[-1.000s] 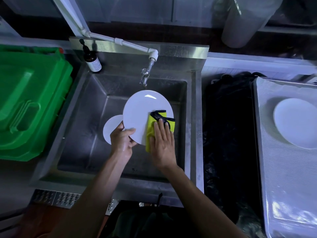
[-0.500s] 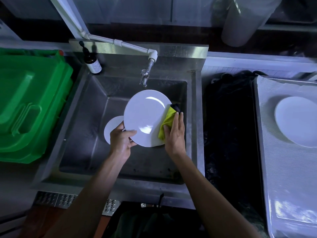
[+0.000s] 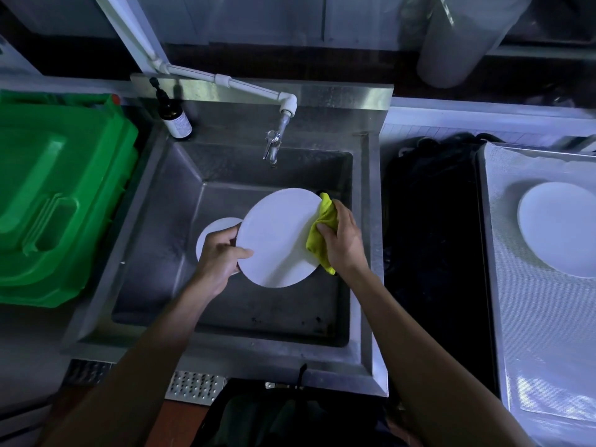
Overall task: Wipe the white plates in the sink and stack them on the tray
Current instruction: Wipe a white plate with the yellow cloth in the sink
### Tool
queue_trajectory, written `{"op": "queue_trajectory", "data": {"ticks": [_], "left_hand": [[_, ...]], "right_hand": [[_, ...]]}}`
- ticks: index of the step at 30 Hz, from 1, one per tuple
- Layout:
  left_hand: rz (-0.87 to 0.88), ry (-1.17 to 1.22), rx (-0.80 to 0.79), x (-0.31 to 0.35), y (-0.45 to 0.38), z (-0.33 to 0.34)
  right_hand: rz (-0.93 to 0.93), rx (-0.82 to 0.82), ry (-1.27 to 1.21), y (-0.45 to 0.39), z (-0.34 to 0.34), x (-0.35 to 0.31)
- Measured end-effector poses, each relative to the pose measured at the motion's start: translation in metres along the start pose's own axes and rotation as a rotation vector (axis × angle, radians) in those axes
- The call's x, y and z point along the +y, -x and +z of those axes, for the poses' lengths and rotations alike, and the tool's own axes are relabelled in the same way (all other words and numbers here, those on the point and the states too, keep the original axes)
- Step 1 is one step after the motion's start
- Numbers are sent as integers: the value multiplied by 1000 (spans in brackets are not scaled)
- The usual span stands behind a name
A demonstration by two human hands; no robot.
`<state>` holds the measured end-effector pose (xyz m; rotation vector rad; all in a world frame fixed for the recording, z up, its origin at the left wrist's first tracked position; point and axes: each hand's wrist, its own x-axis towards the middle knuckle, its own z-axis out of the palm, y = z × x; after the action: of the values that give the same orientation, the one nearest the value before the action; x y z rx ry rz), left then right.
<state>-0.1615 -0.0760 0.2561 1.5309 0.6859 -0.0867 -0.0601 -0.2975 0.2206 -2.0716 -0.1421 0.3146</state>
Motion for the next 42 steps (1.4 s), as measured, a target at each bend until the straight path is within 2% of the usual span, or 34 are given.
{"op": "queue_trajectory", "data": {"ticks": [6, 16, 21, 28, 31, 35, 37, 39, 40, 42], "left_hand": [[101, -243, -131, 7, -15, -8], [246, -558, -212, 17, -34, -4], [323, -700, -223, 27, -32, 6], [360, -704, -214, 27, -31, 17], [376, -688, -149, 17, -34, 19], [347, -540, 23, 0, -26, 17], [246, -390, 135, -13, -15, 13], [-45, -82, 272, -21, -5, 8], [-218, 114, 285, -22, -2, 9], [-423, 432, 183, -17, 4, 18]], "right_hand": [[-168, -64, 74, -6, -11, -11], [-337, -111, 276, -16, -7, -16], [-445, -76, 454, -15, 2, -20], [-467, -9, 579, -8, -2, -25], [-480, 47, 589, -1, -5, -27], [-502, 155, 546, 5, -9, -29], [-498, 213, 523, 4, -11, -25], [-508, 263, 494, 4, -11, -22], [-519, 288, 482, 4, -11, -21], [-532, 331, 463, 4, -8, -20]]}}
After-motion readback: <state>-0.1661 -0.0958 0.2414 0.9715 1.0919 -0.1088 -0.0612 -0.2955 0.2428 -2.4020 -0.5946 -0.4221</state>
